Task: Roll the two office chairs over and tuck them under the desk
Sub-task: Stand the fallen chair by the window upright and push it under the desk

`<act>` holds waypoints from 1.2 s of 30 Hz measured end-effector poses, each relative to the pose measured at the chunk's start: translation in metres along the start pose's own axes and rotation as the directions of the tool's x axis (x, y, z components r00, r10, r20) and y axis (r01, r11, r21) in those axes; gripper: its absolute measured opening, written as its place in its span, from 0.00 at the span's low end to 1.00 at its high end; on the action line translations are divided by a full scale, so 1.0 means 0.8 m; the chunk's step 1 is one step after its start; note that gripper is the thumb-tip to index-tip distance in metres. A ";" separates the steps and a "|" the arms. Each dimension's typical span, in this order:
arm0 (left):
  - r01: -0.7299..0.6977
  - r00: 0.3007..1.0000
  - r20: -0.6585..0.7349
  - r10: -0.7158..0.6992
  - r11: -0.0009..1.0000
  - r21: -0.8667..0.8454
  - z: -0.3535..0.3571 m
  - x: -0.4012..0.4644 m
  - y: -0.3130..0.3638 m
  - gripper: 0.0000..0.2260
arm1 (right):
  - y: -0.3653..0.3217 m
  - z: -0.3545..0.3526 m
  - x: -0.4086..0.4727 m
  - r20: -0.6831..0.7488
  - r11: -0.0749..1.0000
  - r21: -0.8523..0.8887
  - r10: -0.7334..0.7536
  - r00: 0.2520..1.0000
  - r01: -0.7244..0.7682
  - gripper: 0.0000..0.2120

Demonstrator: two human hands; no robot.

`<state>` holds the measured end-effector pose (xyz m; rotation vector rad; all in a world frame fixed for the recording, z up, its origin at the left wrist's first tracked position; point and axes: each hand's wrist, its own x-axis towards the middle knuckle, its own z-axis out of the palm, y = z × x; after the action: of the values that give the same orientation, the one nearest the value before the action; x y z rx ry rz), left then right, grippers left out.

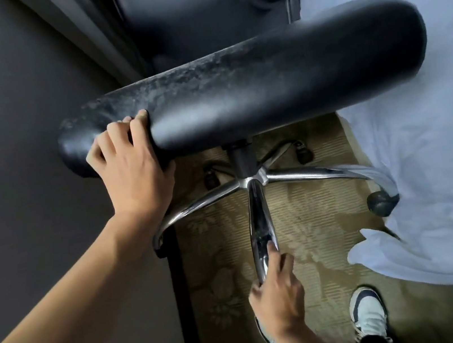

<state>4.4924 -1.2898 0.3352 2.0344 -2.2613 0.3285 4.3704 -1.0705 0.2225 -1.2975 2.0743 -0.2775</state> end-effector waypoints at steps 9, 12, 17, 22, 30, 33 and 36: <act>-0.012 1.000 0.018 0.013 0.998 -0.059 0.021 -0.076 -0.045 0.37 | 0.048 0.063 -0.037 0.015 0.997 -0.041 0.069 0.997 -0.069 0.47; -0.054 0.998 0.034 0.055 0.998 -0.017 0.017 -0.106 -0.046 0.38 | 0.048 0.041 -0.051 0.089 0.977 -0.210 0.043 0.995 -0.023 0.44; -0.046 0.992 0.115 0.045 0.999 0.007 0.012 -0.141 -0.036 0.44 | -0.038 -0.076 -0.064 -0.255 0.920 0.034 -0.370 0.893 0.391 0.16; -0.013 0.987 0.158 0.020 0.999 -0.042 0.005 -0.156 -0.021 0.40 | -0.121 -0.215 0.054 -0.445 0.832 -0.157 -0.541 0.713 0.532 0.05; -0.008 0.982 0.185 0.024 0.996 -0.087 0.003 -0.188 -0.019 0.39 | -0.106 -0.185 0.087 -0.285 0.819 -0.435 -0.519 0.806 0.374 0.08; -0.018 0.974 0.225 0.039 0.995 -0.097 -0.002 -0.208 -0.017 0.43 | -0.089 -0.176 0.072 -0.316 0.811 -0.446 -0.539 0.781 0.379 0.08; -0.008 0.961 0.276 0.034 0.995 -0.097 -0.010 -0.229 -0.014 0.45 | -0.076 -0.165 0.052 -0.308 0.794 -0.457 -0.565 0.766 0.402 0.08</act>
<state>4.5236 -1.1109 0.3072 2.1241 -2.4002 -0.0692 4.3180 -1.1572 0.3349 -2.1957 2.1644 -0.4597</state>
